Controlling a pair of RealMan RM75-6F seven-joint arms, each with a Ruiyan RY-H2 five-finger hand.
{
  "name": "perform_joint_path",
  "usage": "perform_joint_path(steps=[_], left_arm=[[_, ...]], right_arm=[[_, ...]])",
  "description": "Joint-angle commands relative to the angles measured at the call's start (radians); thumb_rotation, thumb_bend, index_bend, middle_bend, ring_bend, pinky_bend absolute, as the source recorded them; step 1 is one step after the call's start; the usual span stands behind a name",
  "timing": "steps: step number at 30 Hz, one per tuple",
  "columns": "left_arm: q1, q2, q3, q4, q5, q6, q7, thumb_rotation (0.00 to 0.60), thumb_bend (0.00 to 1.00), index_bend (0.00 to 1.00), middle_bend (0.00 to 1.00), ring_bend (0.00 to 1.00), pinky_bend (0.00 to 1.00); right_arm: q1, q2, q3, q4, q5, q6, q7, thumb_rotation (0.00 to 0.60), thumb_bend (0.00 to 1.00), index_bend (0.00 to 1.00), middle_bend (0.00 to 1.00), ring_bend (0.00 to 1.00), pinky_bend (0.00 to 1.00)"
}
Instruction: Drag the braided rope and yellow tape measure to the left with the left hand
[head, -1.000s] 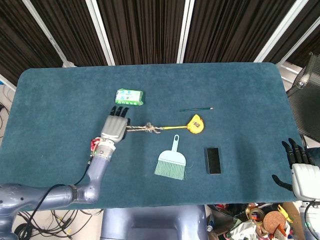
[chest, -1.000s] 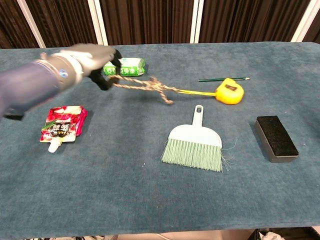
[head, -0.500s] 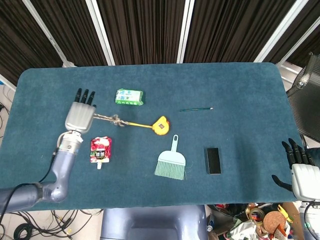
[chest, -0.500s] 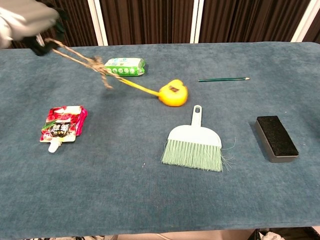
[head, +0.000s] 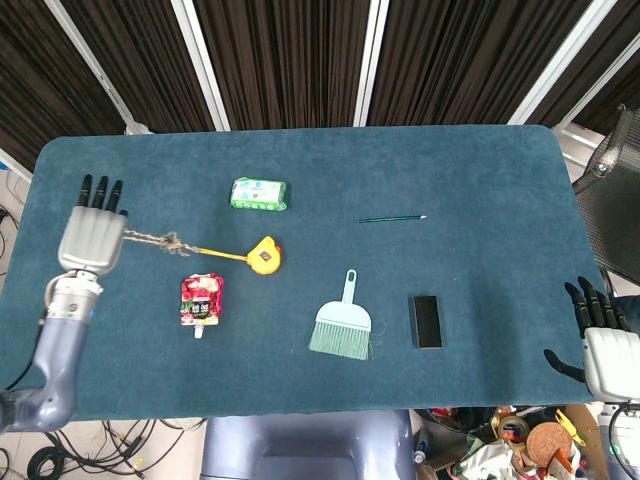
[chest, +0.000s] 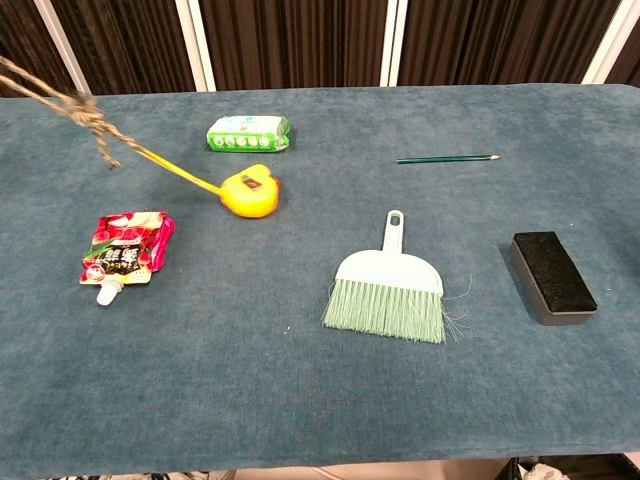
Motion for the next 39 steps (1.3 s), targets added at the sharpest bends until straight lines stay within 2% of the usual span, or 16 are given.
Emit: perform_joint_path(steps=[1,13,18,23,25,29,31,36,39], left_arm=[[0.039,0.056,0.024,-0.032,0.042,0.024,-0.027,0.6,0.58,0.58,0.07,0.0,0.0],[0.106,0.162,0.062,-0.062,0.12,0.013,-0.051,0.6,0.59,0.59,0.07,0.0,0.0],[0.099,0.13,0.026,-0.062,0.133,-0.007,-0.082,0.6,0.58,0.58,0.07,0.0,0.0],[0.051,0.04,-0.035,-0.052,0.16,-0.053,-0.112,0.6,0.58,0.57,0.07,0.0,0.0],[0.026,-0.002,-0.052,-0.04,0.165,-0.079,-0.104,0.6,0.55,0.5,0.05,0.0,0.0],[-0.012,-0.08,-0.073,-0.016,0.128,-0.123,-0.064,0.6,0.34,0.17,0.0,0.0,0.0],[-0.022,-0.098,-0.082,-0.027,0.103,-0.144,-0.059,0.6,0.3,0.09,0.0,0.0,0.0],[-0.024,-0.097,-0.09,-0.064,0.091,-0.169,-0.087,0.6,0.29,0.07,0.0,0.0,0.0],[-0.009,-0.075,-0.093,-0.111,0.103,-0.149,-0.106,0.6,0.29,0.06,0.0,0.0,0.0]], right_arm=[[0.0,0.0,0.001,0.0,0.001,0.0,-0.001,0.6,0.07,0.08,0.0,0.08,0.16],[0.0,-0.002,0.003,0.0,0.005,0.001,-0.004,0.6,0.07,0.08,0.0,0.08,0.16],[0.0,-0.002,0.002,-0.001,0.004,0.0,-0.004,0.6,0.07,0.08,0.0,0.08,0.16],[0.0,-0.002,0.003,-0.001,0.004,0.001,-0.004,0.6,0.07,0.08,0.0,0.08,0.16],[0.0,-0.002,0.003,0.0,0.004,0.0,-0.005,0.6,0.07,0.08,0.0,0.08,0.16],[0.001,-0.002,0.004,0.001,0.009,-0.003,-0.002,0.6,0.07,0.08,0.0,0.08,0.16],[0.001,-0.001,0.004,0.001,0.008,-0.003,-0.001,0.6,0.07,0.08,0.0,0.08,0.16],[0.001,-0.002,0.003,0.003,0.004,-0.002,0.0,0.6,0.07,0.08,0.0,0.08,0.16],[0.002,-0.003,0.002,0.004,0.002,-0.003,-0.001,0.6,0.07,0.08,0.0,0.08,0.16]])
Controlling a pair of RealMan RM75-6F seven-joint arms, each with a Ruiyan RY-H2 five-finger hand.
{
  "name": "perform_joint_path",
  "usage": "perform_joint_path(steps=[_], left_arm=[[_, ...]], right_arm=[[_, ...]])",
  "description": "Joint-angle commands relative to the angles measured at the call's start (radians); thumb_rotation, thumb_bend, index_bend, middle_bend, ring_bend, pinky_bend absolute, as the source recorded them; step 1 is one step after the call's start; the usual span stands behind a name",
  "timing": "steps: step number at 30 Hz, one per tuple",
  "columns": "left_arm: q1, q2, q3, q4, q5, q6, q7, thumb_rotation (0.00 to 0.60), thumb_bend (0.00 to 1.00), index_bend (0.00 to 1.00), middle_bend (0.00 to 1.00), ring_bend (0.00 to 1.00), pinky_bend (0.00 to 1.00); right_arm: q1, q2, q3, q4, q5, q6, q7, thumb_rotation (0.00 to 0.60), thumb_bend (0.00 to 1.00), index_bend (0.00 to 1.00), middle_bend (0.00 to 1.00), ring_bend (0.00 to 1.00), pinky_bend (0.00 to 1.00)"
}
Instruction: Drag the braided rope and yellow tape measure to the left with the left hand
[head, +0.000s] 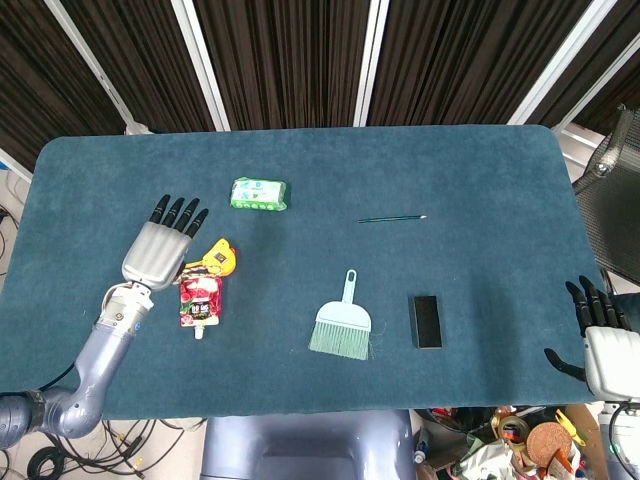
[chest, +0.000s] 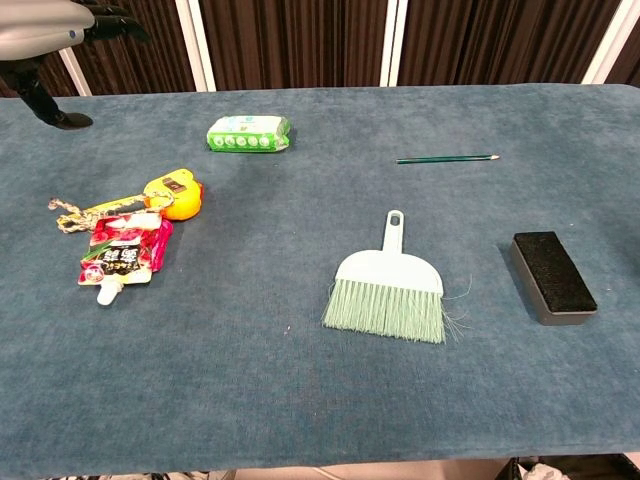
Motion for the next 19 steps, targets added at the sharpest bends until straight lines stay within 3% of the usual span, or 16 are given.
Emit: perform_joint_path(steps=[1,4,9,14,19], left_arm=[[0.02,0.026,-0.004,-0.055,0.018,0.027,-0.026,0.6,0.29,0.06,0.0,0.0,0.0],[0.073,0.056,0.012,-0.127,0.089,0.107,-0.066,0.6,0.29,0.08,0.0,0.0,0.0],[0.242,0.09,0.121,-0.209,0.271,0.292,-0.161,0.6,0.29,0.1,0.0,0.0,0.0],[0.374,0.099,0.203,-0.164,0.36,0.415,-0.211,0.6,0.29,0.11,0.0,0.0,0.0],[0.472,0.097,0.237,-0.075,0.41,0.473,-0.371,0.6,0.29,0.12,0.0,0.0,0.0]], right_arm=[[0.0,-0.001,0.0,0.001,-0.001,0.0,-0.001,0.6,0.07,0.08,0.0,0.08,0.16],[0.001,-0.001,0.0,0.001,0.0,-0.001,-0.001,0.6,0.07,0.08,0.0,0.08,0.16],[0.001,-0.002,0.001,0.002,0.0,0.0,-0.003,0.6,0.07,0.08,0.0,0.08,0.16],[0.001,-0.001,0.001,0.002,0.0,0.002,-0.004,0.6,0.07,0.08,0.0,0.08,0.16],[0.001,-0.002,-0.001,0.003,-0.003,0.001,-0.006,0.6,0.07,0.08,0.0,0.08,0.16]])
